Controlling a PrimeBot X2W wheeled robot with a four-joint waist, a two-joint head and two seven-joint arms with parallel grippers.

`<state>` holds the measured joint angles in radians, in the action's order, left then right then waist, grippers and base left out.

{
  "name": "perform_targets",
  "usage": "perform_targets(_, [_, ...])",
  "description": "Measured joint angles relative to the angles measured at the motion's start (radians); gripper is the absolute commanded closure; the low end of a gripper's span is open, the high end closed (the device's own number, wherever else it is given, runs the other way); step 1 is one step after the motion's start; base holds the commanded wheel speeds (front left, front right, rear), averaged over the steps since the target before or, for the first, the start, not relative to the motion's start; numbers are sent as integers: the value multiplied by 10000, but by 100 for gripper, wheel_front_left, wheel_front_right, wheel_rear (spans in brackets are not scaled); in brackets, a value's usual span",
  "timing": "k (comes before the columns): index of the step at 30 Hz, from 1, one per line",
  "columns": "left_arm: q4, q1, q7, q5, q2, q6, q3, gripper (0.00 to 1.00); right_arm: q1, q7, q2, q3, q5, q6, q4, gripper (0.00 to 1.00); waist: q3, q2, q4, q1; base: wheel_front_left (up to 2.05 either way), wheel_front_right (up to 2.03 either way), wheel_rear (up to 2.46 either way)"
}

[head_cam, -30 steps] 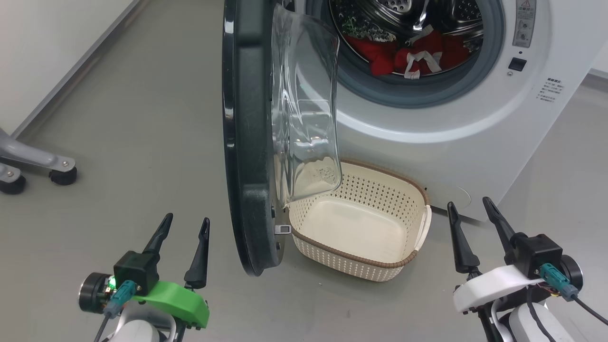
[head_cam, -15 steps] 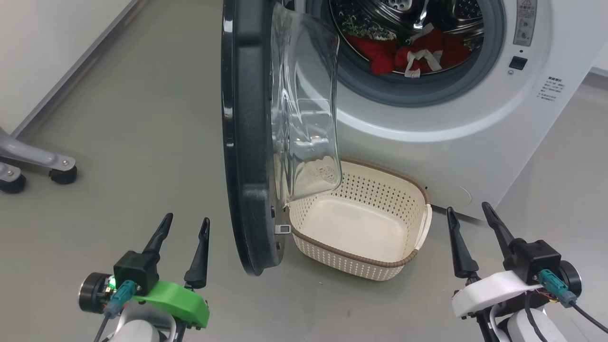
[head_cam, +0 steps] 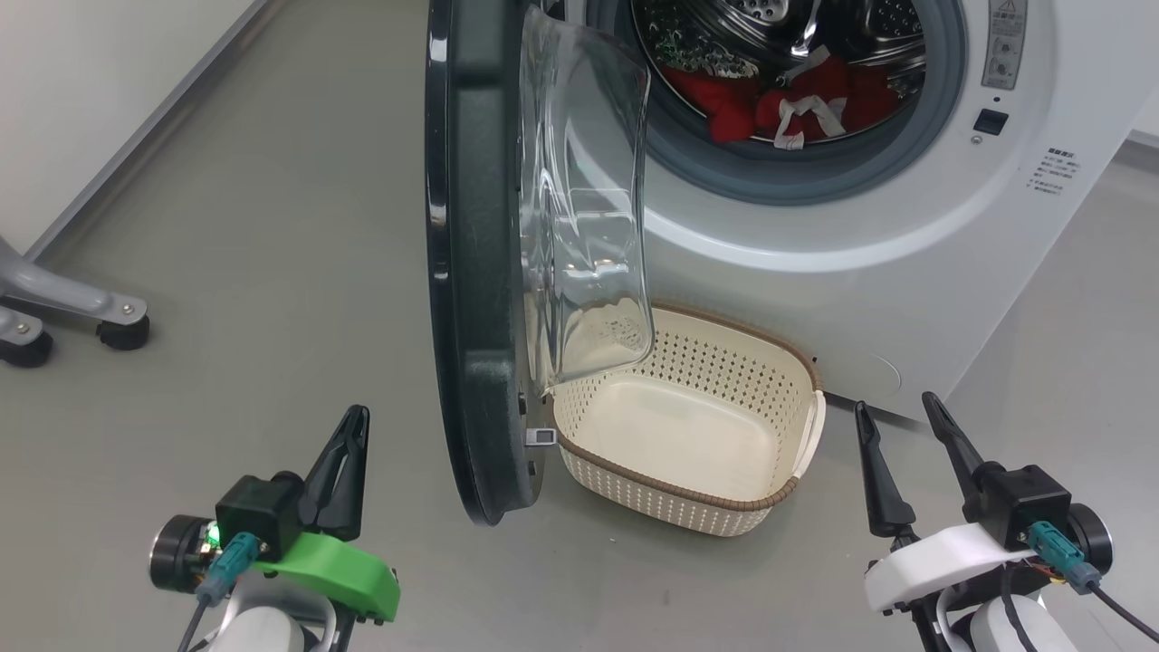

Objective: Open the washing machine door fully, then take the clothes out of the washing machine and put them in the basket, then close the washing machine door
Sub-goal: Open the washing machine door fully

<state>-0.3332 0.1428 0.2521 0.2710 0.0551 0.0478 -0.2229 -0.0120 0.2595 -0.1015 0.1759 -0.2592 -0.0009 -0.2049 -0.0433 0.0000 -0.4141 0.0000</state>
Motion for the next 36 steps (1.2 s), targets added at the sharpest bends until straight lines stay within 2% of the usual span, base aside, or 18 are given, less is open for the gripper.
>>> perform_targets(11, [1281, 46, 0, -115, -2, -132, 391, 100, 14, 0, 100, -245, 159, 265, -13, 0, 101, 0, -135, 0, 0, 0, 0])
perform_targets(22, [4729, 1323, 58, -811, -2, -82, 500, 100, 181, 0, 268, -391, 334, 437, -27, 0, 264, 0, -217, 0, 0, 0, 0])
perform_targets(28, [5896, 1608, 61, -895, -19, 382, -573, 100, 208, 0, 326, -412, 410, 525, -58, 0, 331, 0, -176, 0, 0, 0, 0])
perform_targets(36, [5381, 646, -54, -466, -48, 721, -3043, 100, 212, 0, 399, -431, 560, 614, -81, 0, 367, 0, -19, 0, 0, 0, 0])
